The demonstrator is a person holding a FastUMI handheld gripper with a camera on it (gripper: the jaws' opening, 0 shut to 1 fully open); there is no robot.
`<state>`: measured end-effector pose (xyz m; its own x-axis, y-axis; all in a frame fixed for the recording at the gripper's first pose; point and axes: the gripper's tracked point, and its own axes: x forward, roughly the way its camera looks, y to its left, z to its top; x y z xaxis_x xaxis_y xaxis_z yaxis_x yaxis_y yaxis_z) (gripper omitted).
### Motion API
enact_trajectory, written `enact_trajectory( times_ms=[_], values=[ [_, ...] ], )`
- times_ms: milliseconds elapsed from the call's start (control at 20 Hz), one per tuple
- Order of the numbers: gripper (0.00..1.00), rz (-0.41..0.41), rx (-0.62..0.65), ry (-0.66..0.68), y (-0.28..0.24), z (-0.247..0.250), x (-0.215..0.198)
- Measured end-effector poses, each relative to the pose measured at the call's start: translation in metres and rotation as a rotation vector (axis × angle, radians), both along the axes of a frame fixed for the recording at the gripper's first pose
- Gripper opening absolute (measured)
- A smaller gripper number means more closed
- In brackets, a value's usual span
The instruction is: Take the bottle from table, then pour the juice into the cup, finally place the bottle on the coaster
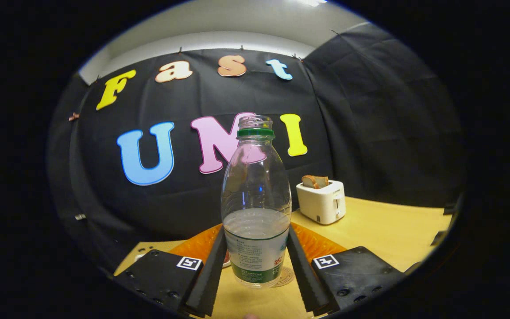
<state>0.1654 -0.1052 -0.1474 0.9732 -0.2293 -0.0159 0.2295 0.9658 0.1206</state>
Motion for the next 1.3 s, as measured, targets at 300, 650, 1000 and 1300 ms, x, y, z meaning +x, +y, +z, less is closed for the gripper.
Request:
enact_trajectory(
  times_ms=[300, 650, 1000, 1300],
  values=[
    [0.77, -0.051, -0.209, 0.039, -0.007, -0.037, 0.018],
    [0.77, -0.079, -0.184, 0.103, -0.016, -0.11, 0.06],
    [0.77, -0.088, -0.169, 0.13, -0.025, -0.144, 0.067],
    [0.77, -0.079, -0.163, 0.157, -0.019, -0.158, 0.069]
  ],
)
